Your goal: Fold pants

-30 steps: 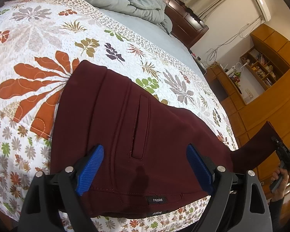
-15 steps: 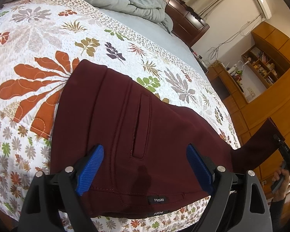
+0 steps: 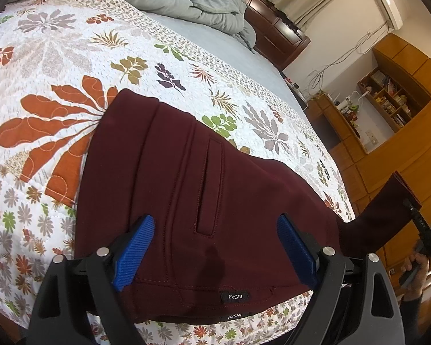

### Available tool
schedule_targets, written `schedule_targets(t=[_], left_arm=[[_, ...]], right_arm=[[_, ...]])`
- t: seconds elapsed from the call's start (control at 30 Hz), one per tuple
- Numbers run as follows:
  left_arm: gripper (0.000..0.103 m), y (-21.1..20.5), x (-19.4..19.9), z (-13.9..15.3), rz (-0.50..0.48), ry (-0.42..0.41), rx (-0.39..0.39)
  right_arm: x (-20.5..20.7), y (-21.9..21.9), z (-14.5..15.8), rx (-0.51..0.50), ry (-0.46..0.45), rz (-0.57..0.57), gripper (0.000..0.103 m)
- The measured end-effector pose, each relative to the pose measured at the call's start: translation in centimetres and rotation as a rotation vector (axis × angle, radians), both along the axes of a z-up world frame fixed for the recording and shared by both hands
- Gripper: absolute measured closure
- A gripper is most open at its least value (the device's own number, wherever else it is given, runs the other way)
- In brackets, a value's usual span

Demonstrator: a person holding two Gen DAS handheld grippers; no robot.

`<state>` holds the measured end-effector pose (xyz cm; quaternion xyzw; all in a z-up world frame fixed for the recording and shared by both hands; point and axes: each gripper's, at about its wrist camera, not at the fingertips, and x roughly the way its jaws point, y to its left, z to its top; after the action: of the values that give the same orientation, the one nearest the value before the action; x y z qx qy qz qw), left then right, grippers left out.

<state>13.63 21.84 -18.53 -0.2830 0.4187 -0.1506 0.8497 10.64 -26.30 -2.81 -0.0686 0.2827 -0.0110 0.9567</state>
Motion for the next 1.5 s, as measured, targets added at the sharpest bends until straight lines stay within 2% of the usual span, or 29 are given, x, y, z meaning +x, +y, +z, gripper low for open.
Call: schedule_targets(t=[0.5, 0.9, 1.07, 1.13, 1.27, 1.37, 1.5], left_arm=[[0.015, 0.4, -0.2, 0.0, 0.007, -0.006, -0.019], [0.015, 0.6, -0.3, 0.0, 0.005, -0.009, -0.029], [0.015, 0.6, -0.4, 0.0, 0.008, -0.010, -0.037], [0.015, 0.6, -0.4, 0.0, 0.007, -0.010, -0.036], [0.015, 0.7, -0.4, 0.0, 0.007, -0.010, -0.036], [0.015, 0.6, -0.4, 0.0, 0.005, -0.010, -0.031], [0.015, 0.5, -0.5, 0.0, 0.006, -0.008, -0.027]], right_arm=[[0.7, 3.3, -1.9, -0.080, 0.039, 0.062, 0.083], [1.2, 7.2, -4.9, -0.235, 0.065, 0.119, 0.083], [1.1, 10.0, -7.1, -0.417, 0.054, 0.138, 0.083], [0.8, 11.6, -8.9, -0.532, 0.048, 0.157, 0.083], [0.0, 15.0, -14.1, -0.831, 0.022, 0.212, 0.083], [-0.5, 16.1, -16.9, -0.947, 0.027, 0.263, 0.083], [-0.9, 16.3, -19.2, -1.020, 0.039, 0.307, 0.083]])
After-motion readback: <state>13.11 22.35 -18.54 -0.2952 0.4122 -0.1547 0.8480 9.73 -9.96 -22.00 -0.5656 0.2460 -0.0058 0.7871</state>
